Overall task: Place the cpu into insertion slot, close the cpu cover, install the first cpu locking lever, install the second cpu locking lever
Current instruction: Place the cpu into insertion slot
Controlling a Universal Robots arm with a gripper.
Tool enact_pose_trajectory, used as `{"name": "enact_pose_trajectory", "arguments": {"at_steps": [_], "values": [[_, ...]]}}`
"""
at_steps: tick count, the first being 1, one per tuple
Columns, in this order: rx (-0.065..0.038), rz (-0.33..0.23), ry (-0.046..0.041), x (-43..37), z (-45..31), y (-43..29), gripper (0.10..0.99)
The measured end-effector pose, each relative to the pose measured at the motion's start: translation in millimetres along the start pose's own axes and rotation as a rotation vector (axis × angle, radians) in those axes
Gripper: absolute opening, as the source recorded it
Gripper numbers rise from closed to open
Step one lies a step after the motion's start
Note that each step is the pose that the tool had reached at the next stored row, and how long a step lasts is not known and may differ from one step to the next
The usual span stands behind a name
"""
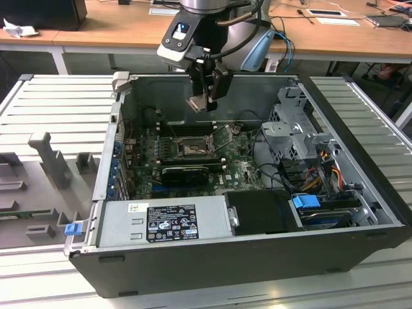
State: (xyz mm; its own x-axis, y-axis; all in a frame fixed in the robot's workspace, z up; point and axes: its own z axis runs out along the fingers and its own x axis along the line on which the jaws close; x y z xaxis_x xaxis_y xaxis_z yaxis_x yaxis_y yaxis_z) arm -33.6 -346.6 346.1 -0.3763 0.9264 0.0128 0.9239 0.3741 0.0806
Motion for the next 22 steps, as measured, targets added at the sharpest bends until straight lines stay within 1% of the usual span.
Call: {"name": "enact_pose_trajectory", "arguments": {"at_steps": [6, 9, 12, 15, 17, 20, 22], "values": [[0.000, 0.086, -0.0081, 0.0, 0.9, -0.1, 0.541], [-0.001, 0.138, -0.0123, 0.0, 1.4, -0.1, 0.541], [-0.002, 0.230, -0.0198, -0.1, 2.4, -0.2, 0.541], [-0.003, 0.280, -0.0237, -0.1, 3.1, -0.2, 0.541], [-0.003, 0.308, -0.0260, -0.1, 4.5, -0.3, 0.541], [-0.003, 0.322, -0.0271, -0.1, 8.3, -0.7, 0.541], [-0.003, 0.323, -0.0272, -0.2, 14.0, -1.1, 0.541]]}}
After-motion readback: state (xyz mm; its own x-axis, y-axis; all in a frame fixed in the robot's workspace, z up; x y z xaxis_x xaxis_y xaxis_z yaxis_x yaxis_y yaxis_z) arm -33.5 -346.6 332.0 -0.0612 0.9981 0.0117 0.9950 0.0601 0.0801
